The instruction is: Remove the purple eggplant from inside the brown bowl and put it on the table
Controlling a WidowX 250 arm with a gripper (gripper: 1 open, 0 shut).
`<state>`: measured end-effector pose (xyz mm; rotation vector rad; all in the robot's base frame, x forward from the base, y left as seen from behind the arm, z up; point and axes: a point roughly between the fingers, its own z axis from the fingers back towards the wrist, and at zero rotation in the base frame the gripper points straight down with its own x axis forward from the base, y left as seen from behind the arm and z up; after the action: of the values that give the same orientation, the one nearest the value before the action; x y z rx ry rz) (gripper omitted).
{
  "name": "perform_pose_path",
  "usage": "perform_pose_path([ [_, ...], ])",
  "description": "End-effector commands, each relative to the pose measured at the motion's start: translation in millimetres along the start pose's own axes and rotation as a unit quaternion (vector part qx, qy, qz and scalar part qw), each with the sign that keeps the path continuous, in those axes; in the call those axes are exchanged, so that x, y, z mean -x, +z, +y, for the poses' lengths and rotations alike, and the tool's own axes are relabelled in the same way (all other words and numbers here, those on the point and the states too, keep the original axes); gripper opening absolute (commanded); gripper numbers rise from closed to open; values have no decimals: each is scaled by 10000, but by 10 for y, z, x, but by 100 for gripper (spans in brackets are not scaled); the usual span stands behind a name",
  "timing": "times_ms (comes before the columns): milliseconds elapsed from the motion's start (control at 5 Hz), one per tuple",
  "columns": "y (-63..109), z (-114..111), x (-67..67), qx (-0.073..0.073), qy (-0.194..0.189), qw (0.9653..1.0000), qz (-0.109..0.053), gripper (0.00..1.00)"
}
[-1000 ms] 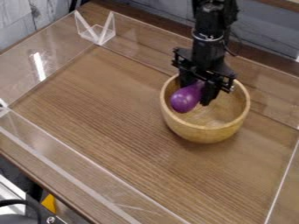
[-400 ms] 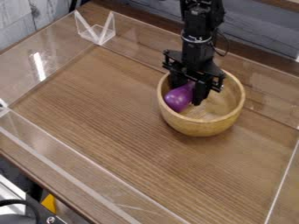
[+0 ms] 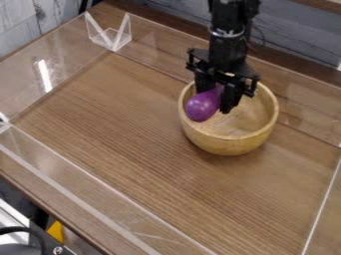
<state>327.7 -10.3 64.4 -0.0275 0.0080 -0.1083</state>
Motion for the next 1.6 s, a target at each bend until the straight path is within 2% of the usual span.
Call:
perform_pose_path([
  [0,177,-63,-108,-20,-273,9984,-494,0],
  [200,54,-100,-100,0,-467,9977,-485,0],
  [400,101,-10,-14,-37,-386,9978,-539,0],
  [800,365,153,105,-120,-344,9960,-814,0],
  [1000,374,389,221,-154,-286,9962,-809,0],
  [1200,281,519,372,-169,-308,9967,-737,0],
  [1400,96,595,481,-155,-367,9973,-621,0],
])
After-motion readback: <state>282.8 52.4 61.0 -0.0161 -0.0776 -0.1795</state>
